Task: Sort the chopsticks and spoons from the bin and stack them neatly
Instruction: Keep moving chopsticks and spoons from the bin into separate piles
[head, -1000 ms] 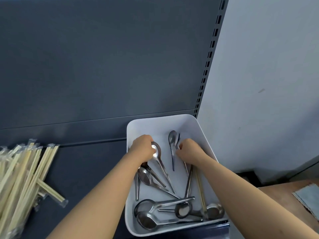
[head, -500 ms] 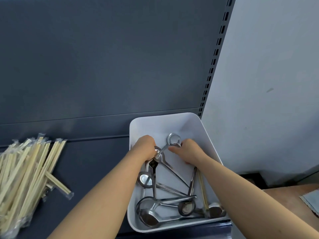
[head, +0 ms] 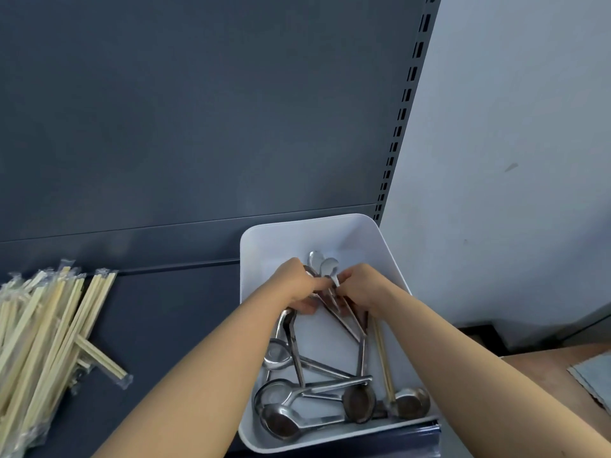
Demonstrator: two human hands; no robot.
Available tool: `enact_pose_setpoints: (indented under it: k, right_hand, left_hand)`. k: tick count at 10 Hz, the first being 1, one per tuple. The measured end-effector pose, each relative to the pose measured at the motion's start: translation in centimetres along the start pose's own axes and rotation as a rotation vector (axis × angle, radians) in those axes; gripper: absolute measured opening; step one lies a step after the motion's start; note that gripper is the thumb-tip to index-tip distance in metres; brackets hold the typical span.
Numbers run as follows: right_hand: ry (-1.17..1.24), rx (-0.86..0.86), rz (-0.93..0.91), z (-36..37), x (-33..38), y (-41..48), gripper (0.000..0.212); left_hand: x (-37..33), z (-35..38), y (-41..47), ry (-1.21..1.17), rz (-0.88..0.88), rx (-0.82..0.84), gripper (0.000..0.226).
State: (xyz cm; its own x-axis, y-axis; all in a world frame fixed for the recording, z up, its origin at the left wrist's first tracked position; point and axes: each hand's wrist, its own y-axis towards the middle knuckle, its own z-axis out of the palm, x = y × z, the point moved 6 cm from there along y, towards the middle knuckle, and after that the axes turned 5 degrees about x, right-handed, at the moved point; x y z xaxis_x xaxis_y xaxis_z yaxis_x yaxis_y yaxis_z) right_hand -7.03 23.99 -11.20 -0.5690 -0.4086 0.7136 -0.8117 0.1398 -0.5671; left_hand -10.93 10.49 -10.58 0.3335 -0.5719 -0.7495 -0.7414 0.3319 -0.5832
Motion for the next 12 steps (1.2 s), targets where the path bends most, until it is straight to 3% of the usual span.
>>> enact_pose_setpoints:
  k: [1,3,4,5,6,7,8,9,10,12]
  right_hand:
    - [0.127,0.053,0.036,0.1,-0.3,-0.5,0.023]
    - [0.176,0.056,0.076,0.2,-0.2,-1.1,0.029]
    - [0.168,0.063,0.117,0.2,-0.4,-1.5,0.03]
    - [0.18,0.019,0.059,0.7,-0.4,-1.5,0.016]
    - [0.234,-0.019,0.043,1.2,-0.2,-1.6,0.028]
    - [0.195,-0.054,0.021,1.0,0.3,-1.6,0.03]
    - [0.115,-0.043,0.046,1.0,0.2,-1.2,0.016]
    - [0.098,-0.007,0.054,0.7,0.2,-1.0,0.015]
    - [0.085,-0.013,0.005,0.3,0.6,-1.5,0.021]
    - [0.2,0.13,0.031,2.7,0.6,-2.8,0.016]
  left_hand:
    - [0.1,0.6,0.0,0.027,-0.024,0.02,0.058]
    - [0.4,-0.3,0.9,0.281,0.014,-0.085,0.074]
    - [0.2,-1.4,0.1,0.381,0.046,-0.165,0.047]
    - [-0.2,-2.9,-0.8,0.457,0.063,-0.219,0.025]
    - [0.6,-3.2,-1.3,0.166,0.037,-0.117,0.016]
    - [1.0,-2.6,-2.2,-0.115,0.034,-0.017,0.018]
    - [0.8,-2.8,-2.6,-0.026,0.08,-0.083,0.014]
    - [0.1,-3.9,-3.3,0.089,0.131,-0.218,0.01]
    - [-1.0,-4.5,-5.1,0.131,0.189,-0.239,0.01]
    - [-0.9,-6.7,-7.4,0.067,0.239,-0.296,0.012]
